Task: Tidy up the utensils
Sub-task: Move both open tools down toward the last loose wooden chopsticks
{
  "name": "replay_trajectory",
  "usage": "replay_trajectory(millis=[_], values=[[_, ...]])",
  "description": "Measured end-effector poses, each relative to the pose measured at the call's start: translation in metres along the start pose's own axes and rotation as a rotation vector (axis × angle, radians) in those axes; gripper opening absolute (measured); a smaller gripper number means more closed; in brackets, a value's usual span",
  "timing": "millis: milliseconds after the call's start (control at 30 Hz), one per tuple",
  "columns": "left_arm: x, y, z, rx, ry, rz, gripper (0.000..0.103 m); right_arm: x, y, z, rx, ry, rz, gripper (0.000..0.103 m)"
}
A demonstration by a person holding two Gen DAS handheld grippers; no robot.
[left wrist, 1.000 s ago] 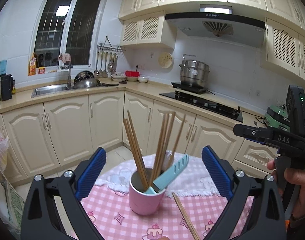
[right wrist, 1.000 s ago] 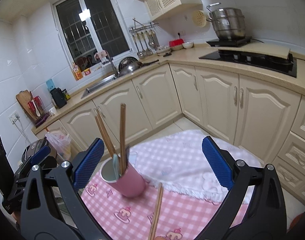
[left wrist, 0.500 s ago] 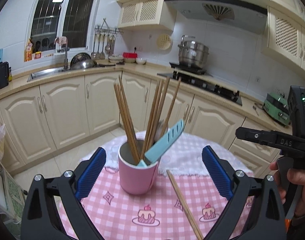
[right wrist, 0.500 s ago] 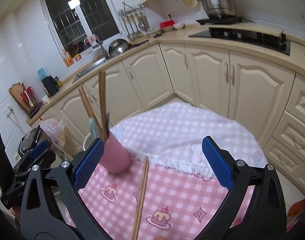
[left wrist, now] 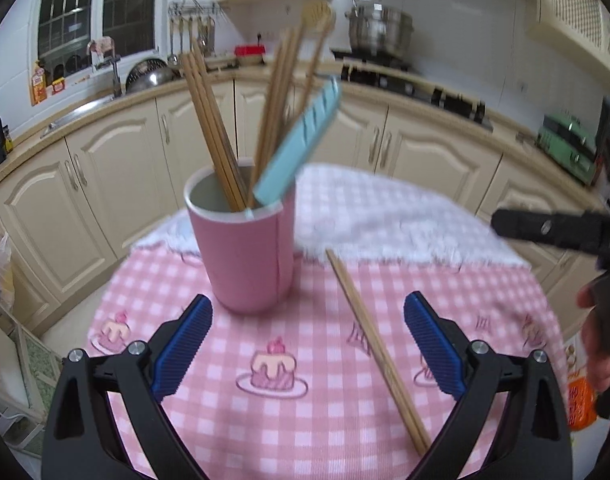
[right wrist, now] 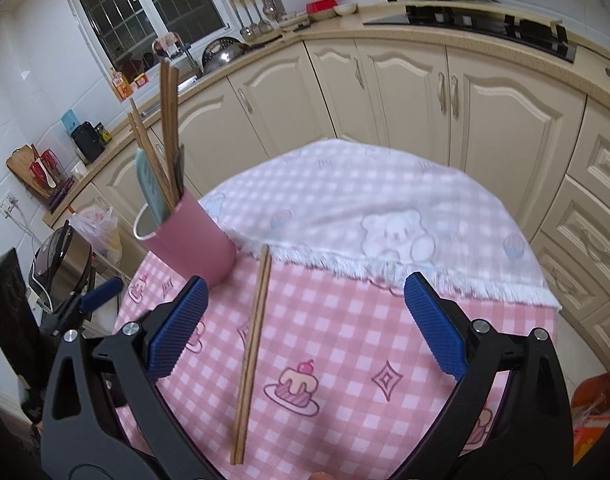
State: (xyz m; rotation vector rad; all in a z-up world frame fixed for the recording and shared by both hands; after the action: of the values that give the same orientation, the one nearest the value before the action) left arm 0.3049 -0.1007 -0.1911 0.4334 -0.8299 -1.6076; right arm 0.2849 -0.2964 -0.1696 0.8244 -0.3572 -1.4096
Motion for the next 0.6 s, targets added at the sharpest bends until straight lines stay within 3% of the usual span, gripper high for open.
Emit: replay_trajectory(millis=[600], values=[[0.007, -0.056, -0.063, -0.2, 0.091, -0.048, 0.095, 0.018, -0.026, -0.016, -0.076, -0.007, -0.047, 0.096]])
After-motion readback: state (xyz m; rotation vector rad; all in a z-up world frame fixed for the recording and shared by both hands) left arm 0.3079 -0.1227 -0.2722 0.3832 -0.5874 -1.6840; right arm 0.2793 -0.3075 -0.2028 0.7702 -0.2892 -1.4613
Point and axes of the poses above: each gripper's, at about its wrist camera, not at the fingertips, and z roughly against the way its jaws point, x to its right, y to its top, the point moved 7 cm from there along -z, roughly the way its jaws point, and after that the axes turned 9 degrees about z, right-handed, at the moved point
